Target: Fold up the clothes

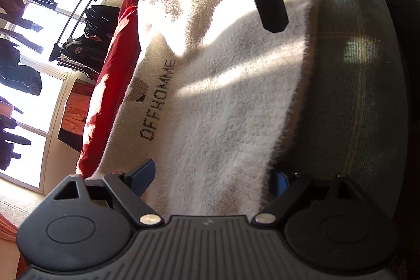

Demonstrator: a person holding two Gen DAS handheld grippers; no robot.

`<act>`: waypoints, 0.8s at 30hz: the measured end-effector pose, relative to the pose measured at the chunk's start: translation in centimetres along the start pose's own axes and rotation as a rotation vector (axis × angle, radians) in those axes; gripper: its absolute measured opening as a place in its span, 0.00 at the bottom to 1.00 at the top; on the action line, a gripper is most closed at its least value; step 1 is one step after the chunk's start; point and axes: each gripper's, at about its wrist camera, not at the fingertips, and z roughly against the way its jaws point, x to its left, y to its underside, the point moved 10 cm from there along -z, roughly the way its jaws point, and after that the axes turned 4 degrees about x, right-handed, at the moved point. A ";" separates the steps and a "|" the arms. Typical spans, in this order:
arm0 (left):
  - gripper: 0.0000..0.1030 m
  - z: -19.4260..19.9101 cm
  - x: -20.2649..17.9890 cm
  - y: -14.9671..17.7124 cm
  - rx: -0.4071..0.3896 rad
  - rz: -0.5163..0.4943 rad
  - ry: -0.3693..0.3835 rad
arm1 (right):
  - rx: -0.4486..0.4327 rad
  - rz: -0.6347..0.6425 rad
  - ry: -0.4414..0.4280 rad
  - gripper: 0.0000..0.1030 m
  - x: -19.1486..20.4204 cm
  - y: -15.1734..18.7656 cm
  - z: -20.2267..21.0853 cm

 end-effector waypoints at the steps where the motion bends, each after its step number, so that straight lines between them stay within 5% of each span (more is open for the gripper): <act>1: 0.86 0.0 0.2 0.6 0.003 -0.006 -0.008 | -0.005 0.022 0.019 0.43 0.0 0.1 0.1; 8: 0.85 0.3 3.0 5.1 0.062 0.045 -0.068 | -0.027 0.258 0.150 0.49 1.0 0.8 0.2; 16: 0.61 -0.4 5.7 3.1 0.044 0.200 -0.007 | -0.084 0.627 0.198 0.66 9.8 -1.2 -4.2; 19: 0.53 -0.4 6.6 3.6 0.045 0.242 0.016 | -0.104 0.747 0.309 0.66 11.6 -1.8 -6.7; 24: 0.53 -0.9 6.3 5.3 0.072 0.260 0.040 | -0.034 0.798 0.516 0.66 7.3 -0.9 -7.3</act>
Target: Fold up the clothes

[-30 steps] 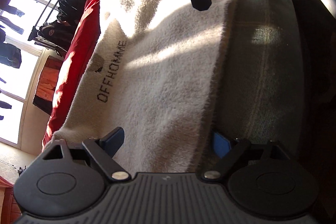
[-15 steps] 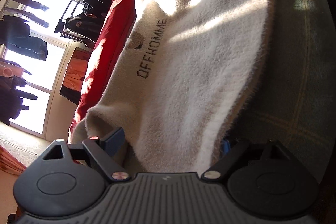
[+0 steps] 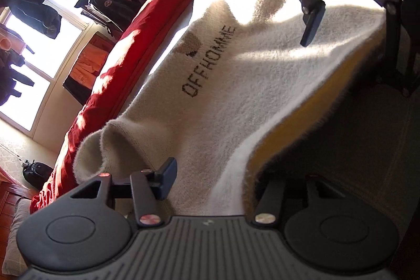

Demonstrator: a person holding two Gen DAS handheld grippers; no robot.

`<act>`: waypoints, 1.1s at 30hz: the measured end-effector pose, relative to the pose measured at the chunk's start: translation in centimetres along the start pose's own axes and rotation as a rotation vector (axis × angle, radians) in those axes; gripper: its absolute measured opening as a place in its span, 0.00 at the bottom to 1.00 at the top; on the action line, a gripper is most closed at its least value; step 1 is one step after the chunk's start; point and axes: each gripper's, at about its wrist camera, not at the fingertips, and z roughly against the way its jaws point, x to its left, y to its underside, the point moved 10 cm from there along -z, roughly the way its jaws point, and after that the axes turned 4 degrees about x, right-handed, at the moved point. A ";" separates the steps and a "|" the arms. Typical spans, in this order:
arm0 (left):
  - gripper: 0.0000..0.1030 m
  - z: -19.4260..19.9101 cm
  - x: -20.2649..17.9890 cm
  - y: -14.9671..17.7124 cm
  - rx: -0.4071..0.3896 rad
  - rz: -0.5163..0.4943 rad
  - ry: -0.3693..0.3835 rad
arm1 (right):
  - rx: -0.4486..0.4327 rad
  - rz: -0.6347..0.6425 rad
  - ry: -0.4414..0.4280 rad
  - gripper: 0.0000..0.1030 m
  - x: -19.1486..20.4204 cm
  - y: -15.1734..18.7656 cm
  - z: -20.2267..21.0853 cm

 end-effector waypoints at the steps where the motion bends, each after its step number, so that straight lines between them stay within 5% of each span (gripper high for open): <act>1: 0.52 -0.2 -0.2 0.5 0.010 -0.005 0.003 | 0.029 -0.015 0.020 0.66 -1.0 1.4 0.0; 5: 0.47 -1.0 -1.4 1.3 0.035 -0.044 0.010 | 0.134 -0.096 0.080 0.66 -5.2 7.4 -0.1; 8: 0.32 -1.1 -2.6 0.4 0.020 -0.123 -0.010 | 0.111 -0.093 0.108 0.66 -5.7 7.7 0.2; 9: 0.23 -1.0 -2.6 0.2 0.021 -0.133 -0.007 | 0.103 -0.064 0.132 0.62 -5.6 7.3 0.2; 10: 0.12 -0.9 -2.7 0.0 0.021 -0.143 -0.004 | 0.093 -0.039 0.144 0.44 -5.4 6.8 0.4; 12: 0.07 -0.7 -2.8 -0.5 0.021 -0.163 0.002 | 0.073 0.004 0.151 0.21 -5.0 5.8 0.9; 14: 0.05 0.0 -2.2 -0.5 0.013 -0.180 -0.003 | 0.069 0.044 0.143 0.19 -5.3 5.3 1.7; 23: 0.05 5.1 0.1 -0.9 -0.004 -0.195 0.075 | 0.060 -0.127 -0.176 0.16 -9.3 4.6 7.1; 33: 0.07 5.3 -4.0 2.1 0.079 -0.158 0.239 | 0.132 -0.243 -0.433 0.13 -5.2 5.6 5.8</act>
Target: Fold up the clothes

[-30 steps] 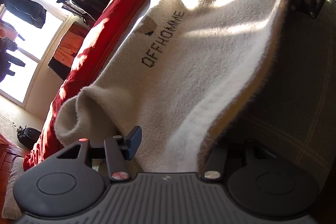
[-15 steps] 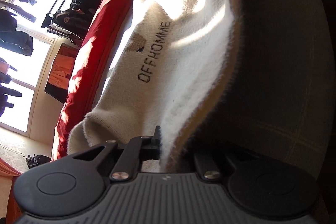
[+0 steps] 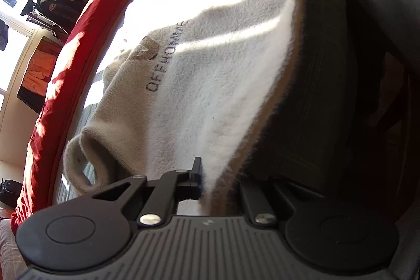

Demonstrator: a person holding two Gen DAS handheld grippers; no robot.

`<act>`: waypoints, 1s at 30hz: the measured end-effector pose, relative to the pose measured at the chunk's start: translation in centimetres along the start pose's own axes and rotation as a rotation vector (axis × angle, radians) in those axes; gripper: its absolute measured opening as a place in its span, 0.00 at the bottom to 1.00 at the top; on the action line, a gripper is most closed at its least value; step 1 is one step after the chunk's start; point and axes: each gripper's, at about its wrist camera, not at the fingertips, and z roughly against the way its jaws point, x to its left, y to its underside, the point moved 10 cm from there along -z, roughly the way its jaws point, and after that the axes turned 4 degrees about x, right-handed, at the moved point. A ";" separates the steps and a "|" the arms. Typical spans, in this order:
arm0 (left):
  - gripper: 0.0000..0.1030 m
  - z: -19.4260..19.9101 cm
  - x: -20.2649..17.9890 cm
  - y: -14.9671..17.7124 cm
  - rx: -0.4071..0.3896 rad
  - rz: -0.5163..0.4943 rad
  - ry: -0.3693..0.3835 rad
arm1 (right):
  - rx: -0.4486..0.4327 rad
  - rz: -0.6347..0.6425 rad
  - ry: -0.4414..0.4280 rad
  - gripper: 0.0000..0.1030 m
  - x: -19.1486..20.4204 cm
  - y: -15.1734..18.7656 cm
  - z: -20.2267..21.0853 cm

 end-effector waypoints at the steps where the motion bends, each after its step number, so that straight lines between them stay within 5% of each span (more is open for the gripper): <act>1: 0.07 -0.4 -0.5 0.3 0.013 0.006 0.024 | 0.014 0.006 -0.002 0.14 0.5 0.2 -0.6; 9: 0.15 3.0 0.3 2.5 0.024 0.118 0.117 | -0.056 -0.103 0.026 0.20 -0.3 1.2 3.2; 16: 0.15 5.3 5.6 2.1 -0.037 0.316 0.048 | -0.177 -0.457 0.096 0.34 -7.8 3.9 7.4; 20: 0.17 4.2 8.2 0.1 -0.059 0.438 0.045 | -0.237 -0.747 0.062 0.41 -12.5 7.4 7.1; 25: 0.56 2.2 8.7 -3.3 -0.057 0.492 0.051 | -0.336 -1.107 -0.058 0.46 -17.0 11.7 4.7; 30: 0.71 0.1 7.0 -7.4 -0.077 0.514 0.134 | -0.432 -1.312 -0.109 0.55 -19.8 13.9 2.1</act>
